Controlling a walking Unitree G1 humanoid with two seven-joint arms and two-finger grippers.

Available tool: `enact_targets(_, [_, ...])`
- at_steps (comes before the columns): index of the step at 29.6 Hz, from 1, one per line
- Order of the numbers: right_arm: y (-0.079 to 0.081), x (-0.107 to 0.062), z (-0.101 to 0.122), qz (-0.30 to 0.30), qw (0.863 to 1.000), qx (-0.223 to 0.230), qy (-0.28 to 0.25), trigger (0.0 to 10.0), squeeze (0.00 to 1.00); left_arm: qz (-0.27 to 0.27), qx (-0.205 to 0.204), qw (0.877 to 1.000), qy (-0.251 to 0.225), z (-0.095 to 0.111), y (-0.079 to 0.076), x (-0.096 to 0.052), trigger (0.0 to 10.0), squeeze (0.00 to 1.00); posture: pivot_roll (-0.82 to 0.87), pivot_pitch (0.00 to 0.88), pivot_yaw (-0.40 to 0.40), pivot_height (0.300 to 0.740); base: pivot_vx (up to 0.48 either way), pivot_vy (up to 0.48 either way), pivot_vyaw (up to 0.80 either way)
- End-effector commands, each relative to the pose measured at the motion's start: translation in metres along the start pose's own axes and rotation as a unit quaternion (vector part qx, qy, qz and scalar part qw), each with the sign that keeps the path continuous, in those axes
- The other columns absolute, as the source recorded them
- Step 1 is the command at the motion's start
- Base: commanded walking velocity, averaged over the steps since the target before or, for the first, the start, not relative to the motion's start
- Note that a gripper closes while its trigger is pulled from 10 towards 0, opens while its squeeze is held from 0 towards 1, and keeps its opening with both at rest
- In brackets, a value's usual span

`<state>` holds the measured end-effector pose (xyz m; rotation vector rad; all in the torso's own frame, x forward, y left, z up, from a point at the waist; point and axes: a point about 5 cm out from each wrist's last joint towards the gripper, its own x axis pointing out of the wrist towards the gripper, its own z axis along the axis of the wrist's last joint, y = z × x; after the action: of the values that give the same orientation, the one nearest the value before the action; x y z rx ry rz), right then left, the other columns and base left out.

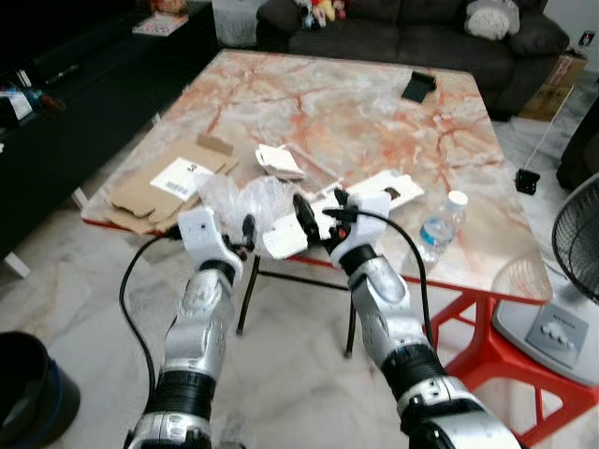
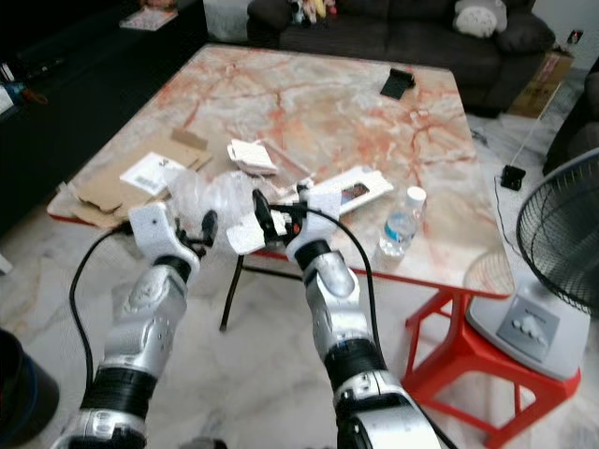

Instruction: Picking trash to rubbish bin

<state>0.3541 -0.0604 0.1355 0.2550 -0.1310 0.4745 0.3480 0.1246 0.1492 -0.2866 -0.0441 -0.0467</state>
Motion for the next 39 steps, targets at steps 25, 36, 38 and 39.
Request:
enact_targets(25, [0.004, -0.001, -0.001, 0.002, 1.0, 0.008, -0.002, 10.0, 0.0, 0.015, 0.031, 0.999, -0.004, 0.01, -0.022, -0.009, 10.0, 0.0, 0.14, 0.121, -0.035, 0.728, 0.0, 0.0, 0.0])
enact_targets(36, [0.006, 0.0, -0.001, 0.005, 1.0, 0.01, -0.001, 10.0, 0.0, 0.064, 0.05, 0.996, 0.025, 0.001, -0.007, -0.017, 10.0, 0.0, 0.14, 0.112, -0.03, 0.728, 0.0, 0.0, 0.0])
enact_targets(38, [0.007, 0.0, -0.002, 0.006, 1.0, 0.011, -0.001, 10.0, 0.0, 0.08, 0.054, 0.995, 0.033, 0.0, -0.002, -0.019, 10.0, 0.0, 0.14, 0.111, -0.029, 0.728, 0.0, 0.0, 0.0])
enact_targets(39, [0.007, 0.0, -0.002, 0.006, 1.0, 0.011, -0.001, 10.0, 0.0, 0.085, 0.053, 0.994, 0.034, 0.0, -0.001, -0.019, 10.0, 0.0, 0.14, 0.11, -0.029, 0.728, 0.0, 0.0, 0.0])
